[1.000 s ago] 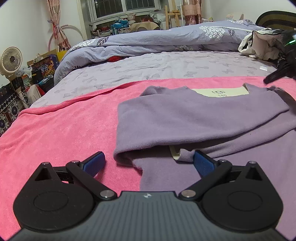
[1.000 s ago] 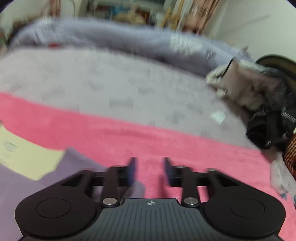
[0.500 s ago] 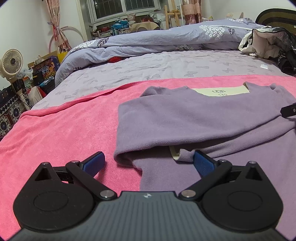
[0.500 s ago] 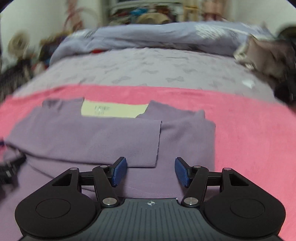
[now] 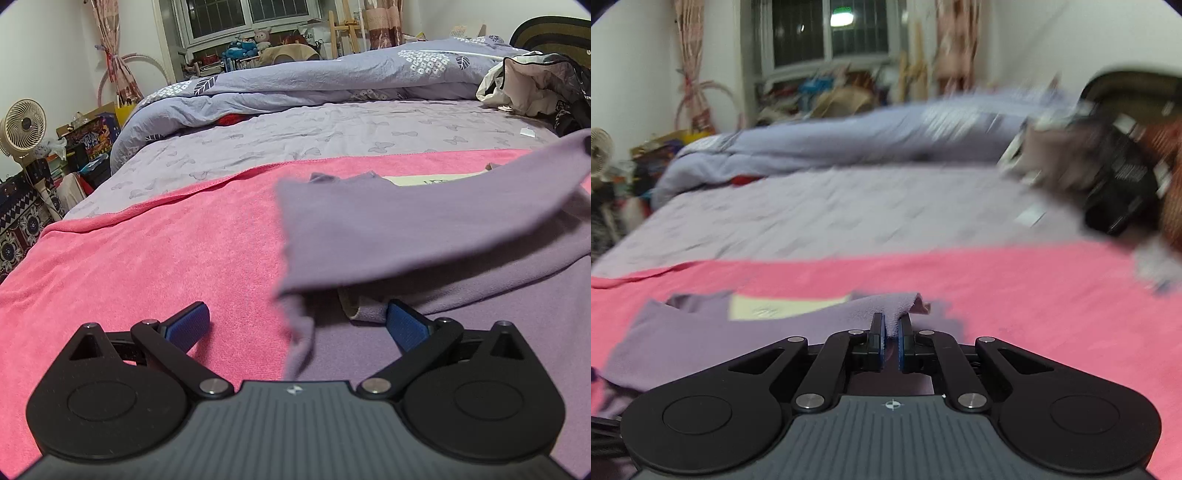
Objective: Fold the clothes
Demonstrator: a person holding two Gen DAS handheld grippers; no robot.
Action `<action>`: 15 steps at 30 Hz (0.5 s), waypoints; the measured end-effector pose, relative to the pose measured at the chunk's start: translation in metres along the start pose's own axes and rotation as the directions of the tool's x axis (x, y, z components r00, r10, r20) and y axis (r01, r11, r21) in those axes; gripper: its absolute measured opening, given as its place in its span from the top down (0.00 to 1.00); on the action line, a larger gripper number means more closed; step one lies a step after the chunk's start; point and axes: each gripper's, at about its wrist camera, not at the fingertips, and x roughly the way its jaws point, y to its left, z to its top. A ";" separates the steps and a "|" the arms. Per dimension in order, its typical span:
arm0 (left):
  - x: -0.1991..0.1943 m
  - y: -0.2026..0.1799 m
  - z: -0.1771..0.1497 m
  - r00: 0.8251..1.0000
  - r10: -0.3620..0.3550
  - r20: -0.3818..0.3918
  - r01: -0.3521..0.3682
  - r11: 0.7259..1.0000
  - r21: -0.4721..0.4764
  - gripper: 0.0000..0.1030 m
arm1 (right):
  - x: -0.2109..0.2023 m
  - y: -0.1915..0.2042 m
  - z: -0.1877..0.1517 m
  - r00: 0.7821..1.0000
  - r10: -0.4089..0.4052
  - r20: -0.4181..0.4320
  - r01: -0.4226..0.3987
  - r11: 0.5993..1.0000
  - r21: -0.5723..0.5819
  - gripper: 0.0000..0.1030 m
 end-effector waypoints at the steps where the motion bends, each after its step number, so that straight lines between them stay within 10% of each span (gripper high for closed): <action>1: 0.000 0.000 0.000 1.000 0.000 0.000 0.000 1.000 0.000 0.00 | 0.003 -0.004 -0.004 1.000 -0.012 -0.022 0.011 1.000 -0.009 0.93; 8: -0.005 0.003 -0.003 1.000 0.022 0.018 -0.022 1.000 -0.019 0.00 | 0.031 -0.014 -0.040 0.990 -0.094 -0.101 0.085 0.992 -0.091 0.70; 11: -0.015 0.014 -0.004 0.960 0.278 0.044 -0.271 0.955 -0.120 0.00 | 0.027 -0.018 -0.038 0.989 -0.116 -0.091 0.109 0.991 -0.081 0.63; 15: -0.013 0.024 -0.004 0.975 0.220 -0.022 -0.221 0.966 -0.132 0.00 | 0.027 -0.023 -0.041 0.989 -0.108 -0.098 0.101 0.992 -0.075 0.63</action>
